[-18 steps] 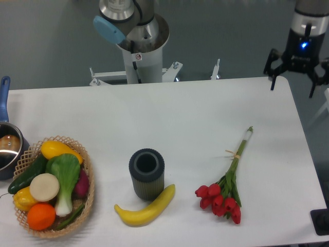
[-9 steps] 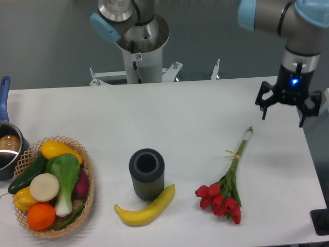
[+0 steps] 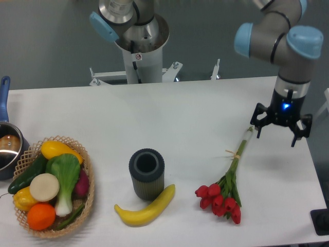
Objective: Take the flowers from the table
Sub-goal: 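Move the open gripper down toward the red tulip stems, then lower the open gripper over the tulip stems near the twine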
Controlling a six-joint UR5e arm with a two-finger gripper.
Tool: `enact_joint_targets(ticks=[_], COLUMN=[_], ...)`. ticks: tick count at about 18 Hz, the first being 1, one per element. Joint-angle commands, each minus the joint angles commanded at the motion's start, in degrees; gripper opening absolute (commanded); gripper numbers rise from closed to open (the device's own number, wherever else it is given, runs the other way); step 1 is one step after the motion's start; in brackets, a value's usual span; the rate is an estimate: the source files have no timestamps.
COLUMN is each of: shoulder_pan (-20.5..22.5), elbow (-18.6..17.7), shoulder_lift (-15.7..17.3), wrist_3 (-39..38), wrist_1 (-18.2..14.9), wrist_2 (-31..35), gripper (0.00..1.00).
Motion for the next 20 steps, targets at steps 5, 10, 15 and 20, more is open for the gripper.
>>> enact_joint_targets(ticks=[5, 10, 15, 20], shoulder_pan=[-0.6, -3.3, -5.8, -6.6], elbow=[-2.2, -2.4, -1.9, -2.0], shoulder_lift=[-0.7, -2.0, -4.6, -5.0], wrist_3=[2.7, 3.9, 3.3, 2.6], wrist_1=[-0.1, 0.2, 0.4, 0.3], wrist_2=[0.2, 4.3, 4.6, 4.6], gripper=[1.0, 1.0, 1.0, 1.0])
